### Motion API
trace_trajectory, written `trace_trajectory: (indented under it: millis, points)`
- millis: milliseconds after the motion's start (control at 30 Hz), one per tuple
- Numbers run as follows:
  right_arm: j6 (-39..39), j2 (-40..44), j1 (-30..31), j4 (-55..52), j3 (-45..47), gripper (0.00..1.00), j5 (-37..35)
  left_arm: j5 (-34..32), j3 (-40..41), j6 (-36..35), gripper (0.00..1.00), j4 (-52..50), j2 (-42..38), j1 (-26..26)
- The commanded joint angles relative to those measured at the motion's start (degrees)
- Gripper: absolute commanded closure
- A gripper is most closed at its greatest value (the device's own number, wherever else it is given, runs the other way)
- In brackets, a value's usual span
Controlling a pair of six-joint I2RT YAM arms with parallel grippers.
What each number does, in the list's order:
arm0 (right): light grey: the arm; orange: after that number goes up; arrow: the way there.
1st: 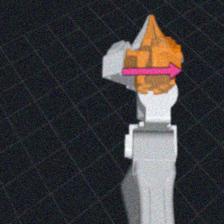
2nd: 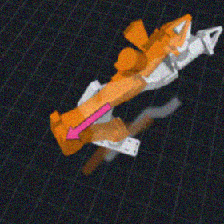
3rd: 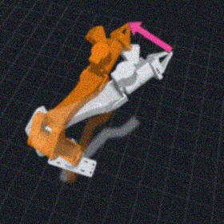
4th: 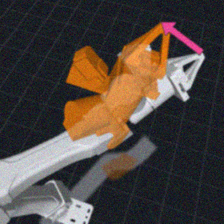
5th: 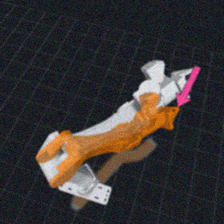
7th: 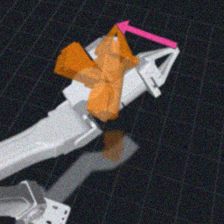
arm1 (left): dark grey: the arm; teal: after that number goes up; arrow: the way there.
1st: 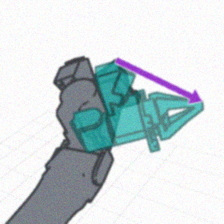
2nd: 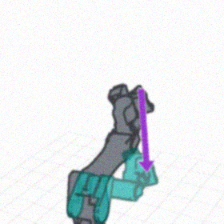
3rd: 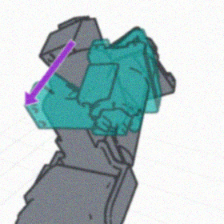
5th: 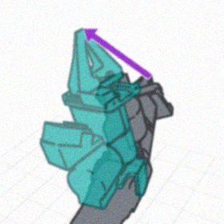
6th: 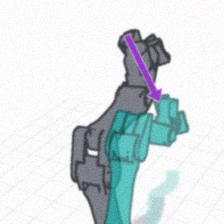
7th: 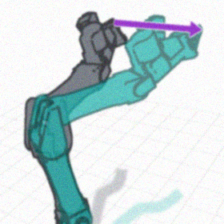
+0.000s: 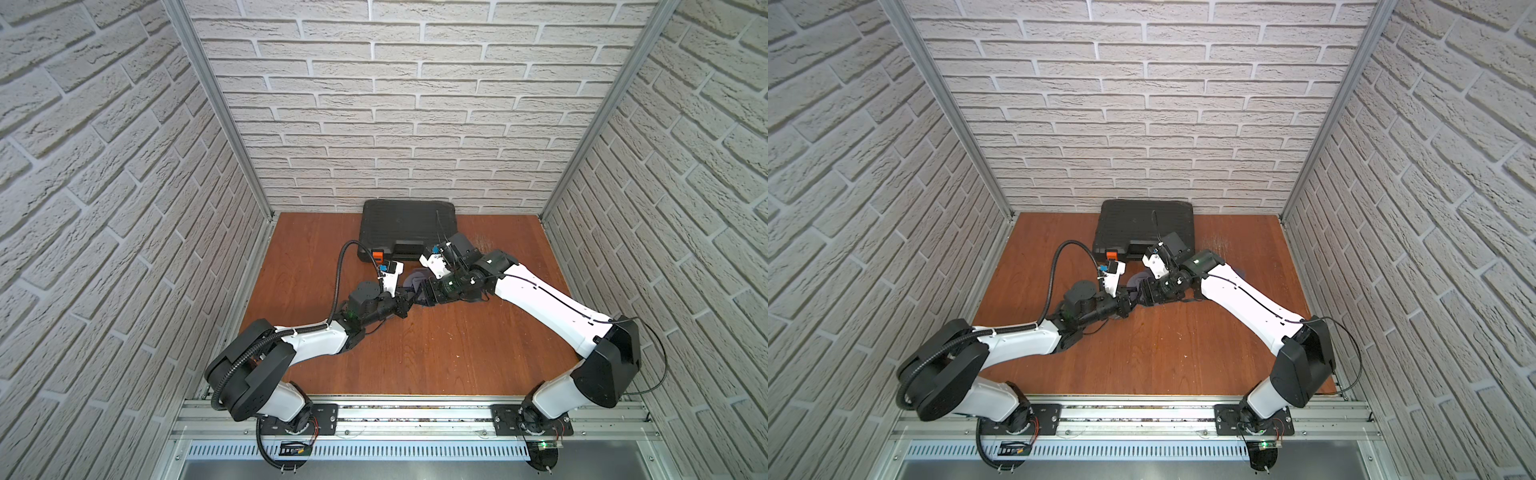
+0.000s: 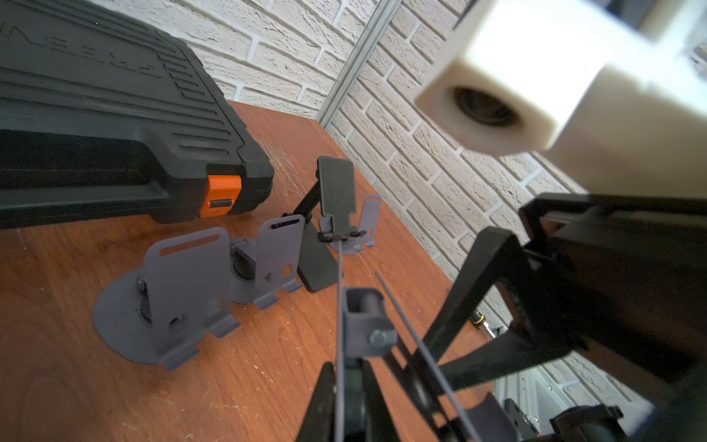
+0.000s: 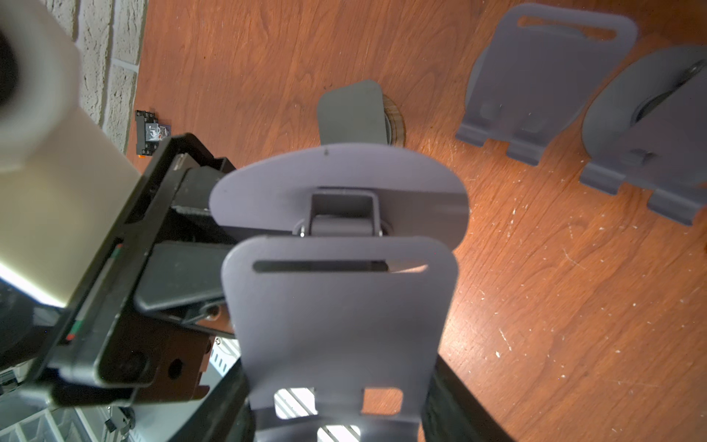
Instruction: Open the phone stand
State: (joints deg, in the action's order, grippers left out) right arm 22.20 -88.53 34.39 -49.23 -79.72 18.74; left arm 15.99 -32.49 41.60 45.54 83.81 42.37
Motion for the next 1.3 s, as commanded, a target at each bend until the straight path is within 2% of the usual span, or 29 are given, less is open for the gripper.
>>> trace_trajectory:
  millis: [0,333,467,700,1267]
  points:
    - [0.42,1.25,0.32,1.95,-1.74,0.34,-1.27,0.62,-1.35,2.5,1.0,7.44,0.71,-1.05]
    - [1.57,1.59,0.19,2.74,-3.39,0.24,-2.61,1.15,-1.44,3.26,1.0,9.02,1.83,-1.4]
    - [2.53,1.96,-0.02,2.69,-4.55,0.24,-4.3,1.38,-1.24,3.26,1.0,9.79,2.2,-1.58]
    - [2.15,0.55,-0.4,3.17,-6.28,0.32,-5.47,2.57,-1.76,2.88,1.0,9.84,3.03,-1.71]
    - [0.17,-6.42,-0.43,-2.69,-13.18,0.28,-8.44,3.28,-2.92,1.37,1.0,7.28,2.28,-1.71]
